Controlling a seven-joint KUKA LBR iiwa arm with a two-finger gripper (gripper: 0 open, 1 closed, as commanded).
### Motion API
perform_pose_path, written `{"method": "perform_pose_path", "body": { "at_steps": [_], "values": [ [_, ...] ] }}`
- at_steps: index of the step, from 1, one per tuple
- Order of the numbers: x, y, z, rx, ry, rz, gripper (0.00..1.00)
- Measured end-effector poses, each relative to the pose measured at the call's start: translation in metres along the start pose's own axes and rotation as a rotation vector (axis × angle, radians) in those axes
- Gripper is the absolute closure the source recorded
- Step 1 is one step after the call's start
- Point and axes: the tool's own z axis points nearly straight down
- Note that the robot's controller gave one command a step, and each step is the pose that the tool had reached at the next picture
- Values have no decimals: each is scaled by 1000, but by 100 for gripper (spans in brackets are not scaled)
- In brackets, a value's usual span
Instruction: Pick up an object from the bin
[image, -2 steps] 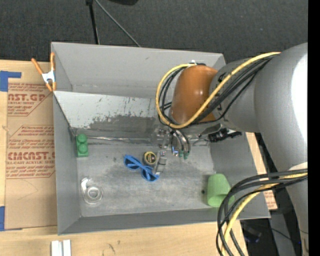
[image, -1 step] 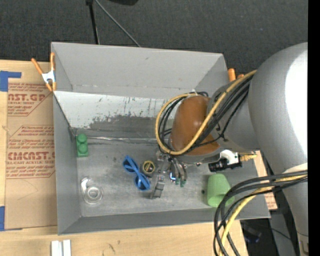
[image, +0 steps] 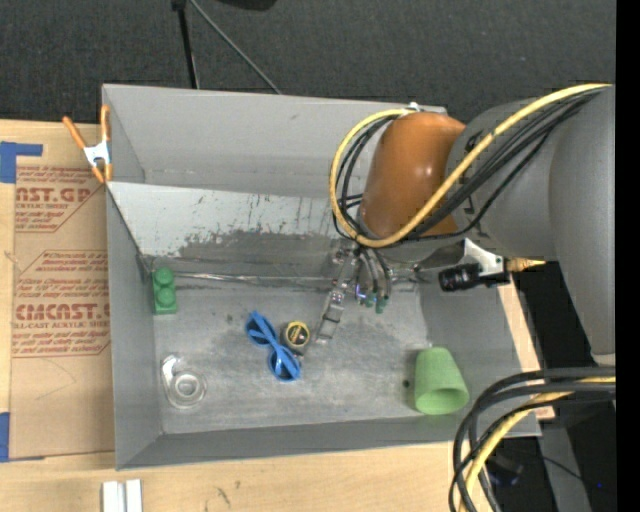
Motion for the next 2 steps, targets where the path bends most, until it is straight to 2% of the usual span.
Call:
{"method": "perform_pose_path", "body": {
  "at_steps": [1,2],
  "values": [
    [65,-100,-2,9,15,-25,0],
    [35,-161,22,7,11,-65,0]
  ]
}}
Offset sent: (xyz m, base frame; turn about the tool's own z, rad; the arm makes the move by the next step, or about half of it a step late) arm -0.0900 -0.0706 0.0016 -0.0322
